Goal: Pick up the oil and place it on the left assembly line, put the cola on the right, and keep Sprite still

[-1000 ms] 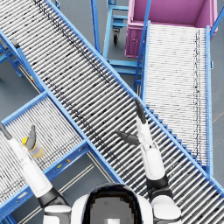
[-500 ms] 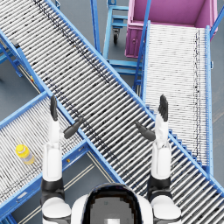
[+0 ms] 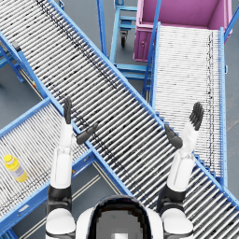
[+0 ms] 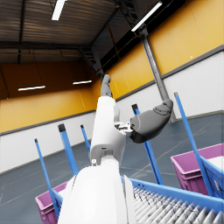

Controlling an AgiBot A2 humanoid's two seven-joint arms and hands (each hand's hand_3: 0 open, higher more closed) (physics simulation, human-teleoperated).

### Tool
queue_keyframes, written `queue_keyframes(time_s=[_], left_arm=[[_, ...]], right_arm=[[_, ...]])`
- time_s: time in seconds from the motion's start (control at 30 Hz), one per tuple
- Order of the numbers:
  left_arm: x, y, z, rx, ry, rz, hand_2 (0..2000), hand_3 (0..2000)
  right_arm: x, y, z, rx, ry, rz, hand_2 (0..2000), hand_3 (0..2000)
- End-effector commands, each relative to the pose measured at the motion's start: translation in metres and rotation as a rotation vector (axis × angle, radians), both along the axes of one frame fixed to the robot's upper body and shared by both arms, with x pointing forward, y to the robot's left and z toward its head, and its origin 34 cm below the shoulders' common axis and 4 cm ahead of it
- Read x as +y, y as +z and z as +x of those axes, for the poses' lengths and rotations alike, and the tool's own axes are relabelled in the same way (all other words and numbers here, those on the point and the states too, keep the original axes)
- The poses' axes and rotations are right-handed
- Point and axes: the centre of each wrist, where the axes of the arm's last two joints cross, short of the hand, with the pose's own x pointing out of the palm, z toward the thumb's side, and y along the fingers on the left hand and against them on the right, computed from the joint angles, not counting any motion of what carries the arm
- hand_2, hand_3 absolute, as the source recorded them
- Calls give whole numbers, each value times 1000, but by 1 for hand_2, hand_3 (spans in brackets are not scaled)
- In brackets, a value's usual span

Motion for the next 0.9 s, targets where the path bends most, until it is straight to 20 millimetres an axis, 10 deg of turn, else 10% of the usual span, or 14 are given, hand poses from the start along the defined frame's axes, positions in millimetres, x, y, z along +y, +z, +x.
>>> queue_keyframes(time_s=[0.03,0.9], left_arm=[[0,-3,-1,13,-9,-10,0,0],[1,-73,-30,462,-273,-409,0,0]], right_arm=[[1,-2,0,11,15,-6,0,0],[37,-89,-11,452,522,-159,0,0]])
